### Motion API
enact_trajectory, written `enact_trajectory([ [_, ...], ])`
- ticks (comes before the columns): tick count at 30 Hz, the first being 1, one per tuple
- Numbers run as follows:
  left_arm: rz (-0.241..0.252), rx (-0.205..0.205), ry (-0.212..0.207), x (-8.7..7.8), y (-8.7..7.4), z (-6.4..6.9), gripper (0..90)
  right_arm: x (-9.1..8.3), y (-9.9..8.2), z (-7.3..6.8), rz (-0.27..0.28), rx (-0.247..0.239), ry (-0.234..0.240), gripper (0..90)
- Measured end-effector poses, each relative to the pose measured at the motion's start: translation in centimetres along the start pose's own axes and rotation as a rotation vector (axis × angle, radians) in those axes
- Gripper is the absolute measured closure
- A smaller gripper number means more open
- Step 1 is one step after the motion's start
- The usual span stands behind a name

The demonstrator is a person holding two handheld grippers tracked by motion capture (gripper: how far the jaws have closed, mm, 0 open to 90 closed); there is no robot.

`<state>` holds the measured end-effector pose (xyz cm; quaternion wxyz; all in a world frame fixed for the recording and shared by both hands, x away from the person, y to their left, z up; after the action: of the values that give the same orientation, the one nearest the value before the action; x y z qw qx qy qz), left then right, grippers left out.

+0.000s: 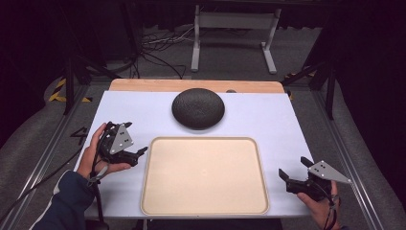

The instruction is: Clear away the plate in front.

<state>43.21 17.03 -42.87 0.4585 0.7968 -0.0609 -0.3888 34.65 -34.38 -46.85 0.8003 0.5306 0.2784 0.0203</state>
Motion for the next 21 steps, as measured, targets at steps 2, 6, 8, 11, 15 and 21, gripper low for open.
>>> enact_trajectory([
  [2,-0.013,0.016,-0.007,0.6,0.6,0.0,9.1,0.0,0.0,0.0,0.000,0.001,0.000,7.3],
  [6,-0.039,0.046,-0.033,1.9,1.9,-0.1,10.3,0.1,0.0,-0.1,0.000,-0.006,0.002,7.3],
  [8,-0.051,0.053,-0.036,2.5,2.4,-0.3,11.7,0.1,0.0,-0.1,-0.002,-0.005,0.000,7.3],
  [11,-0.073,0.071,-0.041,4.4,4.0,-0.3,11.9,0.1,0.0,-0.1,-0.002,-0.005,-0.001,7.3],
  [15,-0.091,0.111,-0.043,6.3,5.2,0.0,11.8,0.1,0.0,0.0,-0.001,-0.001,-0.004,7.3],
  [21,-0.132,0.142,-0.025,9.4,5.8,0.0,12.1,0.1,0.0,0.0,0.001,0.001,0.001,7.3],
])
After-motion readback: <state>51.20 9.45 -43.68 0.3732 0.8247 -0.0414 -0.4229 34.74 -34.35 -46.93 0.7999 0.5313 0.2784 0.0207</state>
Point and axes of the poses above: each handheld gripper's, and its own axes: x roughly forward along the jaws, y roughly out of its top, z roughly to its right, the point moved 7 cm from there along x, roughly forward along the jaws, and after that the axes turned 13 degrees about -x, right-handed, at the moved point
